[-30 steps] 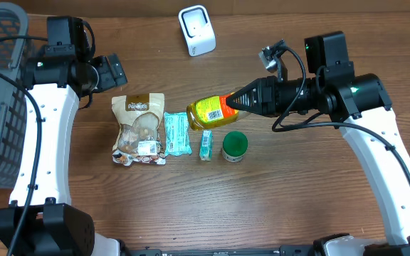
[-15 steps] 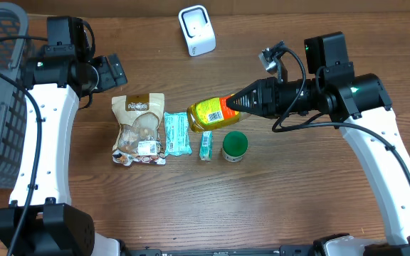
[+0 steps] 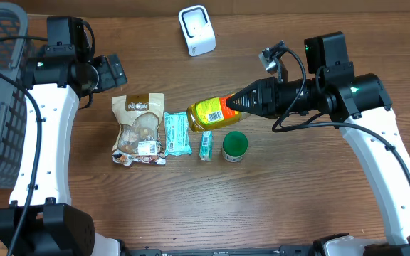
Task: Scan the item barcode
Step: 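Carry the yellow bottle with the right gripper toward the white scanner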
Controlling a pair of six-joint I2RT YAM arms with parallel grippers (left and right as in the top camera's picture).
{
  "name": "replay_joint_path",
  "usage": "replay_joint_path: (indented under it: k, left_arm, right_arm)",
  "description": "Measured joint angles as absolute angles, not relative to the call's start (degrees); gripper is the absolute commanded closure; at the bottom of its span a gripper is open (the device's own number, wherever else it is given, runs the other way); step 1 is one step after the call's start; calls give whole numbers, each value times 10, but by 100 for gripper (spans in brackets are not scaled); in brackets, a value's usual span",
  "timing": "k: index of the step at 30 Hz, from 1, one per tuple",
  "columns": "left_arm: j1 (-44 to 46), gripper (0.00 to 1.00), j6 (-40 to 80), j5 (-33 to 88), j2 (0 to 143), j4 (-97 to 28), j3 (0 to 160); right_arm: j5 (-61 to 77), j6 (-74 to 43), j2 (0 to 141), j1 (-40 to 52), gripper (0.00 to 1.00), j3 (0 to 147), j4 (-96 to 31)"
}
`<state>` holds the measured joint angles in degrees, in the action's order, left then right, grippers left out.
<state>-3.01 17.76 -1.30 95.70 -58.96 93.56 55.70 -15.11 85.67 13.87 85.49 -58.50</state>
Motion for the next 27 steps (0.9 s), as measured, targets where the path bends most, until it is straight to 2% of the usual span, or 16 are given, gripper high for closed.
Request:
replay_joint_path:
  k: [27]
  left_arm:
    - [-30, 0, 178, -13, 957, -590, 936]
  right_arm:
    - [557, -150, 856, 139, 79, 855, -567]
